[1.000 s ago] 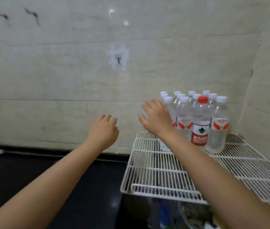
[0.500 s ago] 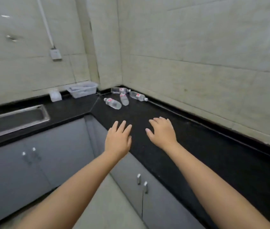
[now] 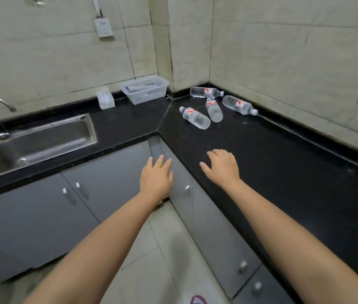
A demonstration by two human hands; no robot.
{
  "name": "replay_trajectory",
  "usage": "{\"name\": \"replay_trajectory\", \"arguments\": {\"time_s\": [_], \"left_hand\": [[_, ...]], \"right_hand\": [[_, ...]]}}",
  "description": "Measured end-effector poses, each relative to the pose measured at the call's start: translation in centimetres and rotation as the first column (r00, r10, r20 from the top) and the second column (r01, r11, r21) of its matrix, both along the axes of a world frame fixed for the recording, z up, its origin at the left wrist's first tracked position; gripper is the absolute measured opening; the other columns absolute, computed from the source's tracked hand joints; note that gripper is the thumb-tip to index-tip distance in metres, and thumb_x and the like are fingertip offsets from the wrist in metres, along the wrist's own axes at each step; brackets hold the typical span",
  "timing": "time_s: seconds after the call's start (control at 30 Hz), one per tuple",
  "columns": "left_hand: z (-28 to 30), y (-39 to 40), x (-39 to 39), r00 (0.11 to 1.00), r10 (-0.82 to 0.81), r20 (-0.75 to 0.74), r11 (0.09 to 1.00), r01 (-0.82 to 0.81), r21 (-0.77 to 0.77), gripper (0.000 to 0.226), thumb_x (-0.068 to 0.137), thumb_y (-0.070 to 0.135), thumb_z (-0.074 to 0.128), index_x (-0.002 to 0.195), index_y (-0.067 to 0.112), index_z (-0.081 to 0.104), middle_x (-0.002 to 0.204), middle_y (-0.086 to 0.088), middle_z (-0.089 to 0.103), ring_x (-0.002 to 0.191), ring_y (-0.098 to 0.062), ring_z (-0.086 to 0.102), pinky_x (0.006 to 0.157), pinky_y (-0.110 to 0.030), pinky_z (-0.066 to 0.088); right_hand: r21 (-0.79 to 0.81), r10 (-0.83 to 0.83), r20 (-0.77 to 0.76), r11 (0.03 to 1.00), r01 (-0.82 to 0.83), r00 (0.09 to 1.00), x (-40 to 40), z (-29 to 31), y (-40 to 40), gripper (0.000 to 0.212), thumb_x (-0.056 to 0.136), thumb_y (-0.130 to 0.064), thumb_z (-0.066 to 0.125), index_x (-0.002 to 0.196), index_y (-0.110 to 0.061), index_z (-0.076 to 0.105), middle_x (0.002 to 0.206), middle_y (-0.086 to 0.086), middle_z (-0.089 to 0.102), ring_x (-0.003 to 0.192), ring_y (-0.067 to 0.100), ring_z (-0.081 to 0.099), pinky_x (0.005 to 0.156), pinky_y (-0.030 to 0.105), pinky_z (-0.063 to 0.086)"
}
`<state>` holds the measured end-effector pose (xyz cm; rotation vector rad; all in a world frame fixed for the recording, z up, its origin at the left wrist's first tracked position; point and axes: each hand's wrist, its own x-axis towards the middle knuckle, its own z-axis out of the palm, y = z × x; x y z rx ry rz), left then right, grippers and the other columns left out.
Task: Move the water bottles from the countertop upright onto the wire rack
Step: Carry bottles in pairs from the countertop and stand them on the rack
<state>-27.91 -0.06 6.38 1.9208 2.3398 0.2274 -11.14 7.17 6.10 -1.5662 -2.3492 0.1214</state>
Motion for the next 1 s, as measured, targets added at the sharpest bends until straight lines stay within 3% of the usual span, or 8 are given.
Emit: {"name": "replay_trajectory", "arguments": {"time_s": [0.37, 0.57, 0.67, 0.77, 1.0], "left_hand": [[-2.0, 18.7, -8.2, 1.000, -0.020, -0.002, 0.997, 0.020, -0.070, 0.047, 0.096, 0.032, 0.031, 0.140, 0.018, 0.025, 0.153, -0.007, 0.021, 0.141, -0.031, 0.011, 0.113, -0.043, 0.018], [-4.2, 30.4, -13.6, 0.987, -0.162, -0.003, 0.983, 0.161, -0.091, 0.047, 0.095, 0.033, 0.033, 0.139, 0.019, 0.027, 0.152, -0.005, 0.023, 0.140, -0.031, 0.014, 0.113, -0.041, 0.020], [-4.9, 36.2, -15.6, 0.954, -0.299, 0.007, 0.947, 0.298, -0.119, 0.046, 0.095, 0.033, 0.032, 0.139, 0.020, 0.027, 0.152, -0.003, 0.022, 0.140, -0.030, 0.014, 0.113, -0.041, 0.021], [-5.8, 41.4, -16.5, 0.914, -0.404, 0.029, 0.905, 0.404, -0.132, 0.046, 0.095, 0.034, 0.030, 0.139, 0.020, 0.026, 0.152, -0.004, 0.022, 0.140, -0.030, 0.014, 0.113, -0.041, 0.020], [-8.2, 50.0, -12.5, 0.798, -0.573, 0.185, 0.810, 0.586, -0.021, 0.045, 0.095, 0.032, 0.034, 0.137, 0.017, 0.033, 0.149, -0.004, 0.031, 0.140, -0.024, 0.017, 0.112, -0.038, 0.021]], "right_hand": [[-0.068, -0.070, 0.068, 0.995, 0.075, 0.995, -9.6, -3.7, 16.7, 0.047, 0.090, -0.038, 0.046, 0.124, -0.006, 0.048, 0.137, 0.014, 0.045, 0.131, 0.029, 0.035, 0.110, 0.043, 0.024], [-0.059, -0.228, 0.037, 0.971, 0.230, 0.973, -11.8, -5.8, 26.0, 0.042, 0.087, -0.033, 0.051, 0.116, -0.003, 0.054, 0.119, 0.014, 0.058, 0.114, 0.030, 0.050, 0.099, 0.039, 0.035], [-0.098, -0.401, -0.013, 0.912, 0.398, 0.916, -11.7, -6.0, 29.4, 0.042, 0.085, -0.027, 0.058, 0.115, 0.001, 0.057, 0.120, 0.020, 0.059, 0.114, 0.033, 0.053, 0.099, 0.041, 0.038], [-0.147, -0.536, 0.032, 0.832, 0.534, 0.844, -11.0, -6.5, 31.4, 0.043, 0.085, -0.029, 0.057, 0.118, -0.001, 0.055, 0.124, 0.018, 0.058, 0.116, 0.033, 0.051, 0.098, 0.040, 0.039], [-0.232, -0.688, 0.017, 0.703, 0.673, 0.725, -10.1, -7.6, 35.1, 0.043, 0.086, -0.027, 0.058, 0.121, -0.003, 0.054, 0.128, 0.016, 0.056, 0.120, 0.031, 0.048, 0.100, 0.039, 0.039]]}}
